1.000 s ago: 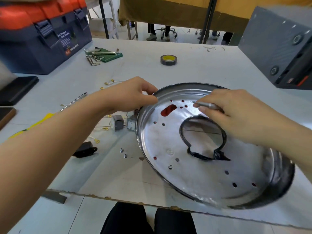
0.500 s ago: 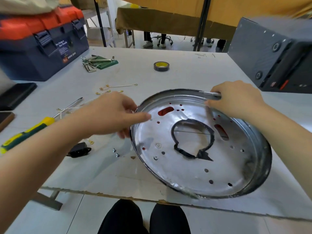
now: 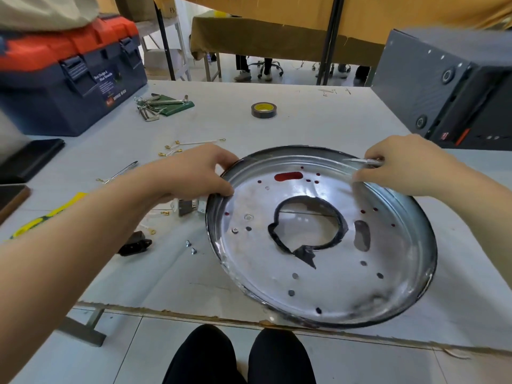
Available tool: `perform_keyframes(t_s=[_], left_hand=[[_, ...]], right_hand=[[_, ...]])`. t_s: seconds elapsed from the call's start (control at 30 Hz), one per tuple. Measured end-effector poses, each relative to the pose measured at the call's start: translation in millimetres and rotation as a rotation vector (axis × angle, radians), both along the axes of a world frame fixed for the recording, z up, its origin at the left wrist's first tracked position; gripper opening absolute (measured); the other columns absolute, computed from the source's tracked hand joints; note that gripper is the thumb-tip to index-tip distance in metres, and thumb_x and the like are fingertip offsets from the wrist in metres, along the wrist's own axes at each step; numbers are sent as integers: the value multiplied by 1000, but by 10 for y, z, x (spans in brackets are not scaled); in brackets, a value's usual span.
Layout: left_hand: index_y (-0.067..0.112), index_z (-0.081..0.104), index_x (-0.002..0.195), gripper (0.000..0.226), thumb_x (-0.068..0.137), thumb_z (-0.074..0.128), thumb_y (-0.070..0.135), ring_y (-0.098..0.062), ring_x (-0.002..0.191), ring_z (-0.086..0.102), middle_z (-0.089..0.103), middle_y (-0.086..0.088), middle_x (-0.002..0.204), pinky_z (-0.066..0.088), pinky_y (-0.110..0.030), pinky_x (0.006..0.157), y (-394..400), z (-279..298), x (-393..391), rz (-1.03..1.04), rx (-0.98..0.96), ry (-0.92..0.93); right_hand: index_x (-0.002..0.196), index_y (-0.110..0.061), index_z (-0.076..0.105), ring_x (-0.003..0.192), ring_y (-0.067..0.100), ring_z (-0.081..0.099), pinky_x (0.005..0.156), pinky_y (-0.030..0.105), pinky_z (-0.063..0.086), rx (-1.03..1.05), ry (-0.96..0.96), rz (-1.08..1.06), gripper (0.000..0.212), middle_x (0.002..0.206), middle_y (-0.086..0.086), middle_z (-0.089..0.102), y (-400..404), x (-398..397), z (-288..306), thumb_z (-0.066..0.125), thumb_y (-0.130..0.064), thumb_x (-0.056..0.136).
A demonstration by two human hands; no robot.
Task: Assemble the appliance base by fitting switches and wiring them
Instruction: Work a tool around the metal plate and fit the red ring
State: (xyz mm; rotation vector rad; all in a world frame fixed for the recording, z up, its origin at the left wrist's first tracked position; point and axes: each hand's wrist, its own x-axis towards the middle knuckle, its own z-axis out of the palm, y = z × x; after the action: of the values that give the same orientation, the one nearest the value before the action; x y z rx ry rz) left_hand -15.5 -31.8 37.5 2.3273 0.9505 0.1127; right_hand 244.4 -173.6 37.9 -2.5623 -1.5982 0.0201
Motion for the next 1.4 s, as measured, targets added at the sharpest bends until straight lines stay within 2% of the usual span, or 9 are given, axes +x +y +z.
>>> perform_keyframes(t_s=[0.13,0.23,0.37,0.5,0.67,0.8,0.93,1.2,1.4], left_hand=[[19,65,112,32,83,65,6,4,76,62,67,7,105,49,-23,84,151,45,184,-146,39,50],[20,63,116,35,84,63,5,16,71,56,63,8,105,41,-4,69,219,36,337,-175,92,19],[24,60,123,39,86,65,15,-12,91,57,58,6,116,43,-26,85,241,-48,415,-96,191,-31],[28,60,122,41,82,70,32,-14,89,58,56,9,108,43,-27,81,198,-87,245,42,234,-129],[34,61,115,41,76,71,45,-6,80,64,58,19,101,46,-17,64,51,-24,-34,137,108,-100],[34,67,97,22,77,74,32,-2,60,65,65,13,98,50,-15,55,-79,-56,-131,132,-87,-125],[34,68,89,18,78,74,22,-8,58,62,67,7,100,53,-39,64,-144,-83,-158,157,-126,-188],[32,65,107,33,78,74,20,-10,77,65,67,9,101,50,-28,63,-128,-115,-208,183,-126,-199],[33,65,103,28,80,72,20,4,44,50,64,16,77,37,-13,44,-153,-145,-189,193,-69,-220]], right_hand=[[101,-23,67,80,18,51,64,28,34,60,130,64,32,86,-6,57,36,-14,4,65,-48,82],[102,-24,67,81,16,51,64,26,35,83,158,87,30,84,-9,56,99,-35,-28,65,-47,82],[71,-12,65,55,16,46,49,26,29,75,137,87,31,58,2,54,164,-47,-97,66,-40,84],[56,-19,56,52,17,45,47,28,27,96,128,78,34,53,3,52,147,-48,-128,66,-31,86],[53,-13,51,52,18,42,47,28,24,114,90,35,37,51,5,48,65,-11,-119,64,-22,87],[64,-5,60,54,19,44,47,28,26,121,85,17,29,54,9,51,-5,-12,-122,63,-21,87],[68,-4,62,54,19,44,47,28,27,112,114,18,25,55,8,51,-63,-44,-120,63,-21,86],[69,-8,64,56,20,46,49,29,30,114,150,48,20,57,9,53,-126,-64,-132,63,-20,85],[74,-8,61,59,21,47,50,28,31,148,142,83,18,58,8,53,-105,-10,-165,62,-21,87]])
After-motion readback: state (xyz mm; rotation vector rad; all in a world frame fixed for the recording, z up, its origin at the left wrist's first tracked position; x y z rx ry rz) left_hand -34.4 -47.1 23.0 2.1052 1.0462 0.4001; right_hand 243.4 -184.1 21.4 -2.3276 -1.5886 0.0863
